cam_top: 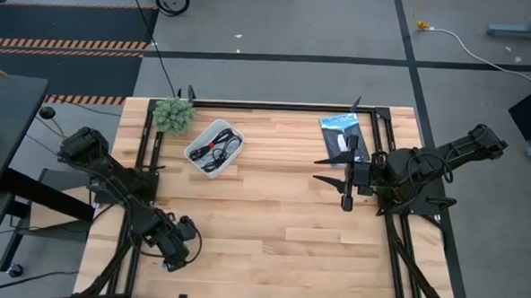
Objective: Pick and place USB-C Cables
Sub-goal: Put the blue charger cable into the white bin
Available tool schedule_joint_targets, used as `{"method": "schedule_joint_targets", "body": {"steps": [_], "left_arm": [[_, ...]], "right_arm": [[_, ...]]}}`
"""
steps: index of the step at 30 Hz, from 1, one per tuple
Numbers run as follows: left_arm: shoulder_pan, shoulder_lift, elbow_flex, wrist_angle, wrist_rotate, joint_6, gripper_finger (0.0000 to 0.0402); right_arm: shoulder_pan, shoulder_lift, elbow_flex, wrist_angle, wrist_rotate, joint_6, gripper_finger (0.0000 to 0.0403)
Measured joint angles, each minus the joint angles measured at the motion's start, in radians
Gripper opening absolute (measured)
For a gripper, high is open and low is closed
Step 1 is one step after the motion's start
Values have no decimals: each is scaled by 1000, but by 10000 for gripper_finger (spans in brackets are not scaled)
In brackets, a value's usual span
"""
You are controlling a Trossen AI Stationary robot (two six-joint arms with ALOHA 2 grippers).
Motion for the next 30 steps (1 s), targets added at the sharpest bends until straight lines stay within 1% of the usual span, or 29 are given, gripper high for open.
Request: {"method": "schedule_joint_targets", "body": {"steps": [7,14,15,18,24,28,30], "left_arm": [[0,0,0,-6,-3,0,110],[13,0,0,-3,-35,-1,18],[20,0,0,-2,-35,-1,12],[44,0,0,2,-28,0,12],[131,-24,5,-3,59,31,8],[205,-68,37,-8,39,85,9],[248,-85,66,-39,-3,111,9]], "right_arm": [[0,0,0,0,0,0,159],[0,0,0,0,0,0,159],[0,0,0,0,0,0,159],[0,0,0,0,0,0,159],[0,0,0,0,0,0,159],[0,0,0,3,0,0,159],[0,0,0,4,0,-1,159]]}}
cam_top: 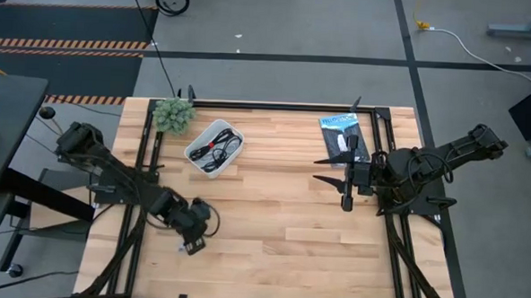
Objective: Pick and place USB-C Cables
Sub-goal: Put the blue charger cable into the white bin
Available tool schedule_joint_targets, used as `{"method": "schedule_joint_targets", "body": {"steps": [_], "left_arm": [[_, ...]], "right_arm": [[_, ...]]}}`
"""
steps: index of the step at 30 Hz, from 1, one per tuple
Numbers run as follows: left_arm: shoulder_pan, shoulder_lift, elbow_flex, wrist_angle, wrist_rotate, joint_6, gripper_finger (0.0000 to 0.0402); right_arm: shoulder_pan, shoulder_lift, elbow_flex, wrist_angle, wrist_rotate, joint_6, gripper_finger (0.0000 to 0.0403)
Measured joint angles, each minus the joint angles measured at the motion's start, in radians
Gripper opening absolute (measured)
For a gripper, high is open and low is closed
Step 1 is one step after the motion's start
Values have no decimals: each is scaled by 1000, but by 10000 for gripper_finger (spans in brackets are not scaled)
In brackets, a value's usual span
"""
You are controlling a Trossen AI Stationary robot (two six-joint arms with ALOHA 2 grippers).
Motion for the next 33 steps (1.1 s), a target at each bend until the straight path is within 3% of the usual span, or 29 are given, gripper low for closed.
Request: {"method": "schedule_joint_targets", "body": {"steps": [6,12,28,33], "left_arm": [[146,-23,135,-217,-255,41,10],[272,-21,262,-341,-496,200,11],[637,-20,286,-342,-552,561,11],[698,-3,285,-338,-639,630,11]], "right_arm": [[0,0,0,2,0,-1,159],[0,0,0,2,0,-2,159],[0,0,0,-1,0,-2,159],[0,0,0,-6,0,-2,159]]}}
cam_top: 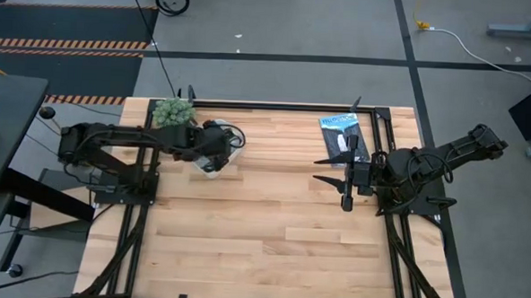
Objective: Pick and place USB-C Cables
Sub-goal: Put the blue charger cable into the white bin, then return to Home Position
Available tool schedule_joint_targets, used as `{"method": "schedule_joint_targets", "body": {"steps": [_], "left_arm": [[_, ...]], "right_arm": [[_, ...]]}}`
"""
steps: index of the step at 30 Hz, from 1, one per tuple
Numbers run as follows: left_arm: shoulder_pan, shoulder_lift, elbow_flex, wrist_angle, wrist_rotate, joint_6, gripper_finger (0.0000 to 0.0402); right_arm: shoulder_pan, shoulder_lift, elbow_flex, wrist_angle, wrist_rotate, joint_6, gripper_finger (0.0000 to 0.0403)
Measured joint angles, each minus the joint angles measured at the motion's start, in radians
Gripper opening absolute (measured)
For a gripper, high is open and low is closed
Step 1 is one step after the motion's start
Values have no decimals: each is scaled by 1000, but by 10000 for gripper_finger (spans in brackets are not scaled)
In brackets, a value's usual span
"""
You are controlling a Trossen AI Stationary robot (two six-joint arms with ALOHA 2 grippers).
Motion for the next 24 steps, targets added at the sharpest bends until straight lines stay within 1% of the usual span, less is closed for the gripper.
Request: {"method": "schedule_joint_targets", "body": {"steps": [4,8,10,14,18,21,24], "left_arm": [[32,40,0,8,-12,46,11],[37,85,-1,12,-5,74,18],[36,107,-1,15,1,89,33],[35,136,-1,22,24,89,77],[35,141,3,10,46,103,113],[21,127,32,-42,100,141,126],[-14,95,69,-85,107,148,128]], "right_arm": [[0,0,0,-1,0,0,159],[0,0,0,-2,0,0,159],[0,0,0,-3,0,0,159],[0,0,0,-3,0,0,159],[0,0,0,-4,0,1,159],[0,0,0,-8,0,3,159],[0,0,0,-17,0,3,159]]}}
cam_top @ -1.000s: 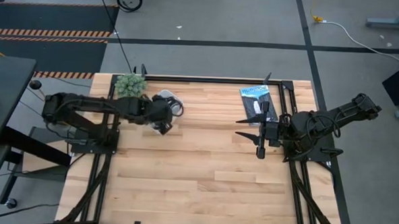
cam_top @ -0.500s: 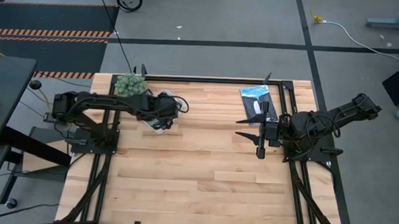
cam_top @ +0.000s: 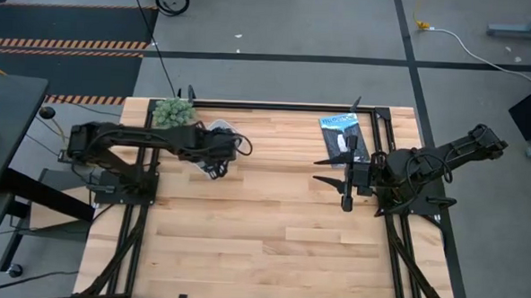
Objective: Pick and place USB-C Cables
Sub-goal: Return to Home Position
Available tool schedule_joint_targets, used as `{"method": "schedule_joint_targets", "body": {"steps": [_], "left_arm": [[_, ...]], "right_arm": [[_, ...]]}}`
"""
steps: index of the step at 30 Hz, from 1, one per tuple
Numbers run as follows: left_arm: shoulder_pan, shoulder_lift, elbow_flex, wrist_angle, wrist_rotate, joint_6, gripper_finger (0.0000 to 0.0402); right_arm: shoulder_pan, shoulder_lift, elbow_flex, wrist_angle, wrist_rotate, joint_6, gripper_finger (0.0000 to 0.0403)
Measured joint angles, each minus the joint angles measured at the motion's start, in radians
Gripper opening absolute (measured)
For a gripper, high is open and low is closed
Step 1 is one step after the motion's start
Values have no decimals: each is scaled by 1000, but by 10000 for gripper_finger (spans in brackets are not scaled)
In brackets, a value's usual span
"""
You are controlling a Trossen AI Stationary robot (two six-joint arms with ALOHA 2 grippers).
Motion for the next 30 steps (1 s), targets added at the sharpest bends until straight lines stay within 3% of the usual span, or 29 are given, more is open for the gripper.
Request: {"method": "schedule_joint_targets", "body": {"steps": [7,11,15,20,30], "left_arm": [[-112,-130,29,-79,-4,-28,115],[-204,-198,22,-120,-68,-97,107],[-299,-278,-63,-121,-157,-172,101],[-367,-391,-215,-108,-182,-300,90],[-419,-670,-487,258,-184,-367,46]], "right_arm": [[0,0,0,-8,0,4,159],[0,0,0,-12,0,7,159],[0,0,0,-12,0,17,159],[-1,1,0,-10,0,23,159],[-16,4,0,-3,0,19,159]]}}
